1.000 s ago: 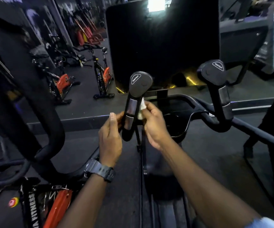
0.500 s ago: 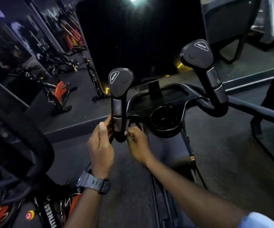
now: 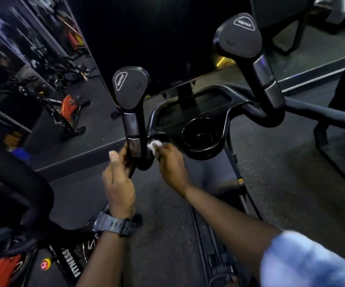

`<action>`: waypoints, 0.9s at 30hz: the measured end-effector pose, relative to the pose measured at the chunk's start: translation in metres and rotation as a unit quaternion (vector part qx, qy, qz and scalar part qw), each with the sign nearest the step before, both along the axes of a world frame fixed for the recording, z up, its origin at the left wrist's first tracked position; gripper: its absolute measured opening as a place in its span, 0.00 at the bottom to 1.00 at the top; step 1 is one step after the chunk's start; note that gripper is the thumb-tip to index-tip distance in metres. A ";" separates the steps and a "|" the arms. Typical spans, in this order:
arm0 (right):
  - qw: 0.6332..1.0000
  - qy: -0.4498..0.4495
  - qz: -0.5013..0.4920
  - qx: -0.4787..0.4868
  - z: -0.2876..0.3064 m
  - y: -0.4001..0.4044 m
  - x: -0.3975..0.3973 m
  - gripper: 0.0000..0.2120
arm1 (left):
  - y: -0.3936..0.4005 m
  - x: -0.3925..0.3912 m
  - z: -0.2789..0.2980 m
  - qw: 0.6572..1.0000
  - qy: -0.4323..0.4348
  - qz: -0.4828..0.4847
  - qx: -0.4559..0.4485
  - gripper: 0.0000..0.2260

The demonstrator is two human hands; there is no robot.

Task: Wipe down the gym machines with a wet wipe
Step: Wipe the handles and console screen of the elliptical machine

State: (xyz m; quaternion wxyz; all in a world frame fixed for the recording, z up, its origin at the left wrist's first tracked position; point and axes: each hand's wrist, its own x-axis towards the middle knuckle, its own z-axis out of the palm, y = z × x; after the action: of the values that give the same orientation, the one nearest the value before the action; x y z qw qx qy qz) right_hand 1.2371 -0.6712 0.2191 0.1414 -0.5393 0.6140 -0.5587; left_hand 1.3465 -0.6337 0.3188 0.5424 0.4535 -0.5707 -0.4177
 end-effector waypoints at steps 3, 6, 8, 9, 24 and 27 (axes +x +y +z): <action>0.992 -0.116 -0.026 0.035 -0.004 -0.017 0.004 0.09 | -0.001 0.000 0.003 1.000 0.001 0.001 0.001 0.20; 0.871 -0.471 0.027 0.138 -0.001 0.001 0.042 0.09 | -0.001 0.003 0.004 1.000 -0.004 0.003 0.007 0.20; 0.737 -0.658 0.060 0.144 0.007 0.004 0.052 0.11 | -0.002 0.006 0.002 1.000 -0.013 0.005 0.005 0.19; 0.683 -0.712 0.068 0.146 0.012 -0.001 0.050 0.11 | -0.002 0.007 0.002 1.000 -0.025 0.002 -0.001 0.19; 0.707 -0.699 0.058 0.088 0.074 0.062 0.035 0.05 | -0.007 0.021 0.021 0.986 -0.166 -0.016 0.003 0.29; 0.853 -0.519 0.028 0.046 0.073 0.057 0.024 0.05 | 0.001 0.016 0.027 0.988 -0.155 -0.007 0.015 0.26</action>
State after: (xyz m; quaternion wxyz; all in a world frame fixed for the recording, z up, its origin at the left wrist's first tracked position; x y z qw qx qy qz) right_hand 1.2611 -0.6141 0.2923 0.4797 -0.1812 0.4610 -0.7242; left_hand 1.3623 -0.6330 0.3463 0.4379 0.5168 -0.6444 -0.3547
